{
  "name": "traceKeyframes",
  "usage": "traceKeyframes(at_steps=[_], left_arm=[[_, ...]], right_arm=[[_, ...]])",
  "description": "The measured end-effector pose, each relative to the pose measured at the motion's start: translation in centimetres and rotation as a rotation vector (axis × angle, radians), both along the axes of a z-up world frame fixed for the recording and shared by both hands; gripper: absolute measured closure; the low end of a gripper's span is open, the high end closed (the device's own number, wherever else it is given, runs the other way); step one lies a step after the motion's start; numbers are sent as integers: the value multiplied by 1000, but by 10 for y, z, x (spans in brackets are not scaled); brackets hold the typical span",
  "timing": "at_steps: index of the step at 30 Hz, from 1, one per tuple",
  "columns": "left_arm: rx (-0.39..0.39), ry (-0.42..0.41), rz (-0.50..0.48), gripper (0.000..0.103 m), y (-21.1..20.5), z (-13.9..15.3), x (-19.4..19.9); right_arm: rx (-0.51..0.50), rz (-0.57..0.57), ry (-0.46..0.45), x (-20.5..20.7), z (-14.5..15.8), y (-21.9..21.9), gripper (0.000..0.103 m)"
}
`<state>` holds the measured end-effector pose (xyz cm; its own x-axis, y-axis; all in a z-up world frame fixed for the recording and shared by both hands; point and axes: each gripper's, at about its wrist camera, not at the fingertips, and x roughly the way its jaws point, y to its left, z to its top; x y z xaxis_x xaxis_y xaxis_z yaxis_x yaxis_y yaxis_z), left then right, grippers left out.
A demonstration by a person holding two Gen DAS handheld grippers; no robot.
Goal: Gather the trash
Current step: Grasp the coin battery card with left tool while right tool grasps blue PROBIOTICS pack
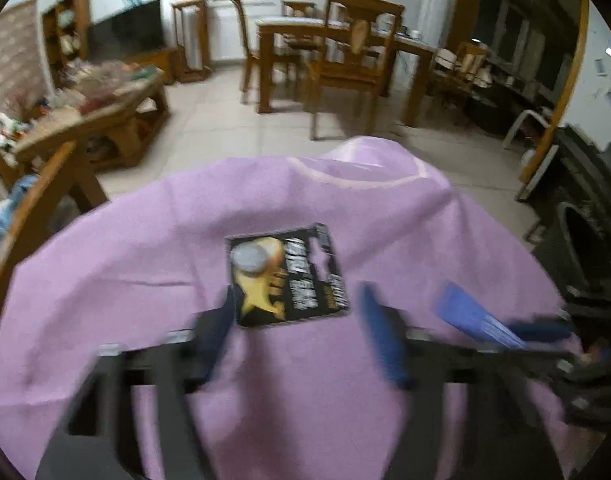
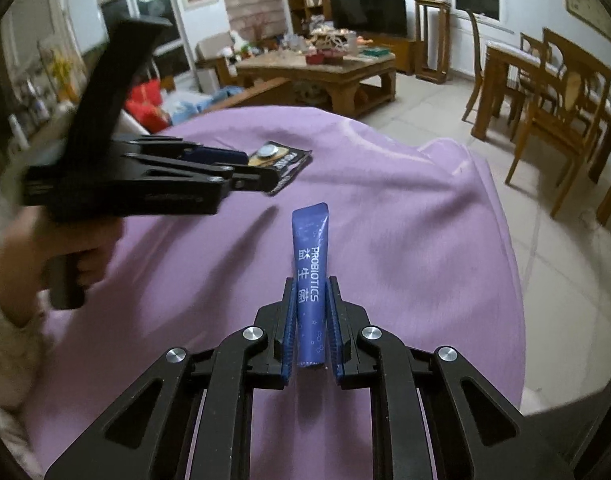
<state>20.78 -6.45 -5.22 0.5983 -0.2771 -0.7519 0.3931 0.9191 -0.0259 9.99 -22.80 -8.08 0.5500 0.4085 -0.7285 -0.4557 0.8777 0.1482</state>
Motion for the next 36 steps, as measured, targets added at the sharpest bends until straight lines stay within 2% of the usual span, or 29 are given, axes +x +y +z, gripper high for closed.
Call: traceKeyframes(at_steps=[1,4,5,6,8,10,14,17,19,20,26,29,31,32,33,36], left_arm=[[6,-16,7,9,-1,1,0],[28,-6,-11,10,-10,-5,7],[48,18,-11,11,-14,-10,12],[71,20,-9,17,-19,-10,15],[69,10,-9,23,-21,-9,16],[69,-3,-5,36,-19,-8,16],[67,-6,-10,39,-14,-9,10],[34,3,-15,40,-8,-8,3],[-20,11,-41,73,-7,-2,-7],[-26,6,-44,73,-6,2,-13],[-35,-66,-81,73,-12,20,-54],[-4,-75,-31,67,-10,17,-52],[26,-60,24,41,-7,11,-42],[31,-62,51,22,-4,9,-38],[27,-65,65,17,-2,8,-33],[62,-35,75,17,-8,0,-11]], right_arm=[[24,-4,-1,-9,-1,-4,88],[67,-14,5,-24,0,-13,88],[76,-16,9,-27,3,-13,88],[88,-16,15,-30,3,-16,88],[105,-17,4,-37,7,-19,88],[96,-25,-5,-42,9,-21,88],[113,-49,-20,-46,9,-26,88],[129,-66,-39,-51,13,-34,88],[145,-82,-57,-56,18,-39,88],[162,-91,-73,-61,22,-44,88],[223,-156,-148,-87,45,-74,88],[246,-170,-154,-99,50,-88,88],[246,-172,-154,-105,50,-95,87],[246,-169,-152,-110,50,-96,87],[246,-166,-149,-114,49,-95,87],[247,-163,-140,-120,45,-96,87]])
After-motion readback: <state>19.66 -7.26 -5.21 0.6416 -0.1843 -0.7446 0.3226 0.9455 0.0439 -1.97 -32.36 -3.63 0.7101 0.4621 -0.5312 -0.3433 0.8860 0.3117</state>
